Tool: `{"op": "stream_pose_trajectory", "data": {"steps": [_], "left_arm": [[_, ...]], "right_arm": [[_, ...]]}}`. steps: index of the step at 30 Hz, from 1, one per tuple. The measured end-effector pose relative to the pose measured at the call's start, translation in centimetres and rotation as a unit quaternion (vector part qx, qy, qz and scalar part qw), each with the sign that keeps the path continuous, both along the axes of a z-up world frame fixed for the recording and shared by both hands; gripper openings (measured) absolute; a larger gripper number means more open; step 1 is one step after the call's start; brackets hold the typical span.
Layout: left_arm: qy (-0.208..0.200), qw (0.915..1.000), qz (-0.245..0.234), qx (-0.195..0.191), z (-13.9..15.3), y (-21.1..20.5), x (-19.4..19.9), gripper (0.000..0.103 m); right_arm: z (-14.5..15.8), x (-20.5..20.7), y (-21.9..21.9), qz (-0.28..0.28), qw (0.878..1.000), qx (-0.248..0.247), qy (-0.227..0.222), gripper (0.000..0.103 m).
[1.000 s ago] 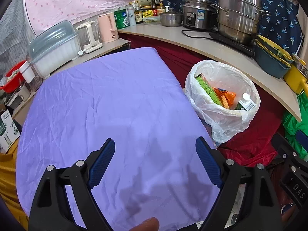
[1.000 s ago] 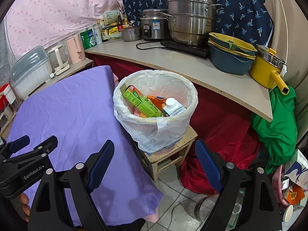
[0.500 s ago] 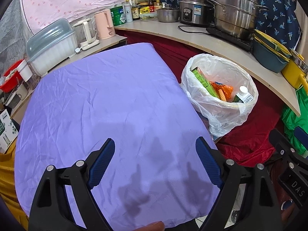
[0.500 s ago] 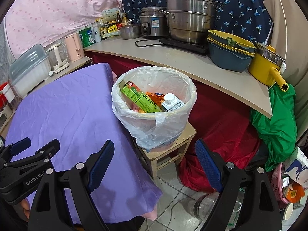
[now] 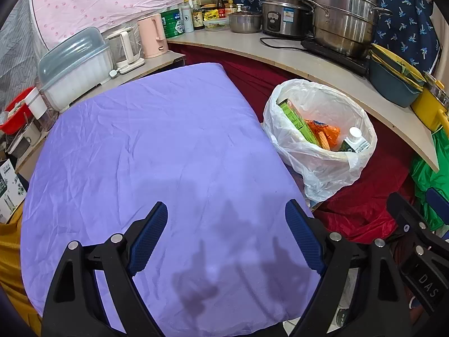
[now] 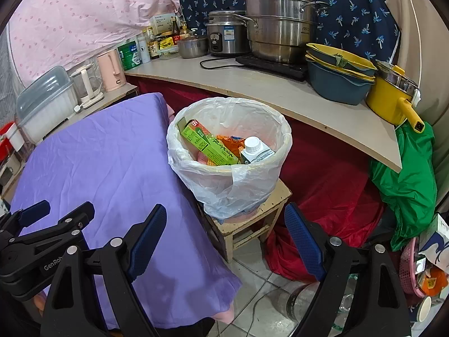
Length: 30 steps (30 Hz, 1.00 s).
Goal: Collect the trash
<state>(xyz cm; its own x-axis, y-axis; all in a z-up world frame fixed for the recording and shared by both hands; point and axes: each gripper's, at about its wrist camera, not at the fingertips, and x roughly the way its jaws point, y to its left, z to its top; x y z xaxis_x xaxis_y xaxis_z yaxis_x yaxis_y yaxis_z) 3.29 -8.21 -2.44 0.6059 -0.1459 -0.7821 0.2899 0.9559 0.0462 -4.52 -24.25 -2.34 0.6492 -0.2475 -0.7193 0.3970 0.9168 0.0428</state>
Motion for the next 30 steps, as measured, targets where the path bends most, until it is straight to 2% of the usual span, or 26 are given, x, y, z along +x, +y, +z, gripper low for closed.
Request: {"op": "stream_pose_trajectory", "data": {"steps": [30], "left_arm": [[-0.008, 0.9998, -0.016, 0.007, 0.6, -2.3, 0.1, 0.081]], "right_arm": [[-0.1, 0.4, -1.8, -0.005, 1.0, 0.013, -0.009, 0.083]]}}
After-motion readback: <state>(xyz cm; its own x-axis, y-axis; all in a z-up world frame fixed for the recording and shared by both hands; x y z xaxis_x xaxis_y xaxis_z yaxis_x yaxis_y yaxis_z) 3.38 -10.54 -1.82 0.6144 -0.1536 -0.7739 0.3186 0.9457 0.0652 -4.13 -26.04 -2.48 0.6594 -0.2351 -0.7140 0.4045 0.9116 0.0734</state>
